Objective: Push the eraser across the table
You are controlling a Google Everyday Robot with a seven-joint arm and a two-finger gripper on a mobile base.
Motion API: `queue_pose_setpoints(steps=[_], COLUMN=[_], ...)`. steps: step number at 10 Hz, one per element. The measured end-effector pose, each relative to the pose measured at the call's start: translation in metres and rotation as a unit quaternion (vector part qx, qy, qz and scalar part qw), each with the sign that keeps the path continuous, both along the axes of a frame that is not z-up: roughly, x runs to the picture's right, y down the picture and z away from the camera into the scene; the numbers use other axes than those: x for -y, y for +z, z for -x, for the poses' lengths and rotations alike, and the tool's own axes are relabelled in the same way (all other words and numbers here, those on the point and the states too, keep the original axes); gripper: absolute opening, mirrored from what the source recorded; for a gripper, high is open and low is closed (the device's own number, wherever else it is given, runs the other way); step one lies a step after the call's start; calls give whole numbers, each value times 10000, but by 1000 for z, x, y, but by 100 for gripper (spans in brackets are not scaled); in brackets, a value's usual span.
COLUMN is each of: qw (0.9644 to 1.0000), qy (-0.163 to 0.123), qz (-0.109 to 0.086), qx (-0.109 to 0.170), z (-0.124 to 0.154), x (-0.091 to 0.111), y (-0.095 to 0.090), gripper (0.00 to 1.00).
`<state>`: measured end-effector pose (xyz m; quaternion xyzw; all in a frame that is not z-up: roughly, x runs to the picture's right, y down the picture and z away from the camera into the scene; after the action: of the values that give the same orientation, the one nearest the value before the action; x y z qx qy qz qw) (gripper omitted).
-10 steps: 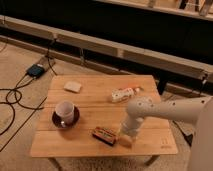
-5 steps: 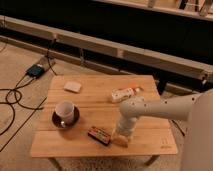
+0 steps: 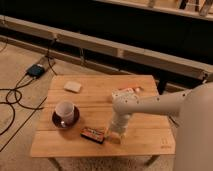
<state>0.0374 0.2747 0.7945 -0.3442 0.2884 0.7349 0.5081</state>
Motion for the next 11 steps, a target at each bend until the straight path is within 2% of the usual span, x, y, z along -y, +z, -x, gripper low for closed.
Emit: queue_pose_setpoints(steps=[6, 11], qw=[9998, 9988], qy=[-14, -205], qz=[-112, -155], qx=[176, 413], z=[27, 57], x=[16, 24], y=[13, 20], gripper=[65, 65])
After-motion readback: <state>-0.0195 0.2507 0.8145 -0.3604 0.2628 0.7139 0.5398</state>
